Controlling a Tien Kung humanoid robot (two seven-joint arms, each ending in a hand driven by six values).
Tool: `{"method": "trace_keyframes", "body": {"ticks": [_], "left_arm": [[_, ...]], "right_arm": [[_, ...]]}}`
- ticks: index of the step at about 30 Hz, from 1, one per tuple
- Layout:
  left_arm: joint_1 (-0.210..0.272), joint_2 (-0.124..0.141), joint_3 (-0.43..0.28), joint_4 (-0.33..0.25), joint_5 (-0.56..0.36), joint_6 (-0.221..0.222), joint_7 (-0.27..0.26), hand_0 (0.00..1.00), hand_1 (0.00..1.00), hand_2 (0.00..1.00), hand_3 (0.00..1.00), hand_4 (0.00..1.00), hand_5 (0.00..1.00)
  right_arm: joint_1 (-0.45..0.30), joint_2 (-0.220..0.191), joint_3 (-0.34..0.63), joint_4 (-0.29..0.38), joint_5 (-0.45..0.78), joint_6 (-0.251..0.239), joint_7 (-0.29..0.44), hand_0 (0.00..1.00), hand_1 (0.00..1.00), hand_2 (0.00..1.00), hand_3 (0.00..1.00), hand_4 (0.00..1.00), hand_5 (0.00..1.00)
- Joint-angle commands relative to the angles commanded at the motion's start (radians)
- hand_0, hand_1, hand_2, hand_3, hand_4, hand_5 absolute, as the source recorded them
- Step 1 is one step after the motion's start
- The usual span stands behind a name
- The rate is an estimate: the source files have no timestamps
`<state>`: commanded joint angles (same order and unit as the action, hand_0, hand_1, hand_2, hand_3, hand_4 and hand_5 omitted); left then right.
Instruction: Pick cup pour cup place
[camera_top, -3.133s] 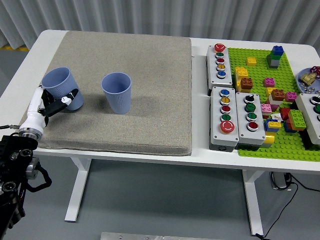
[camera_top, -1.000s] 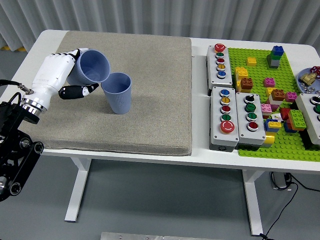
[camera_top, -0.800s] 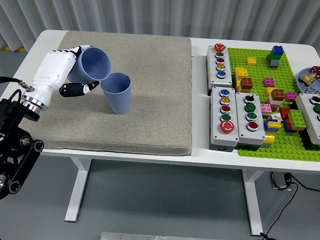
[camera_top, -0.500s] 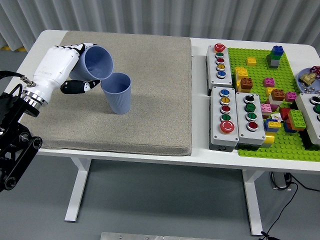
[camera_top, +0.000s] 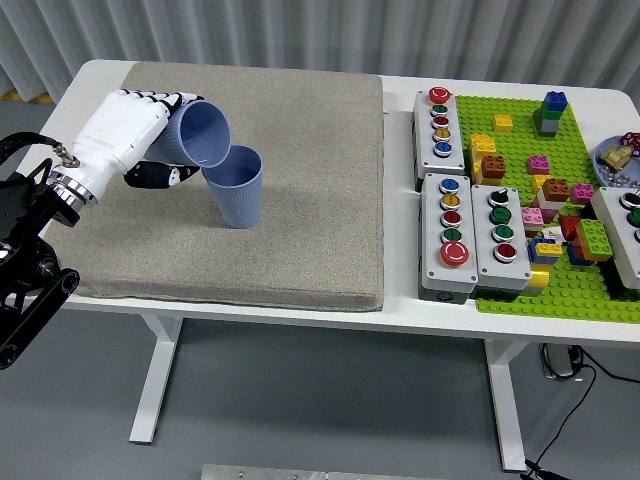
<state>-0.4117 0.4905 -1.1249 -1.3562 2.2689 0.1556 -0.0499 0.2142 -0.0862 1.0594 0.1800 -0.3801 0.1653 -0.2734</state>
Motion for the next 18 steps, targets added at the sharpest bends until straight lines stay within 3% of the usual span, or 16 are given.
{"method": "trace_keyframes", "body": {"ticks": [18], "left_arm": [[-0.049, 0.033, 0.100, -0.003, 0.000, 0.022, 0.079, 0.466, 0.519, 0.618, 0.759, 0.563, 0.085]], "right_arm": [[-0.004, 0.000, -0.001, 0.000, 0.004, -0.001, 0.002, 0.748, 0.714, 0.767, 0.616, 0.193, 0.178]]}}
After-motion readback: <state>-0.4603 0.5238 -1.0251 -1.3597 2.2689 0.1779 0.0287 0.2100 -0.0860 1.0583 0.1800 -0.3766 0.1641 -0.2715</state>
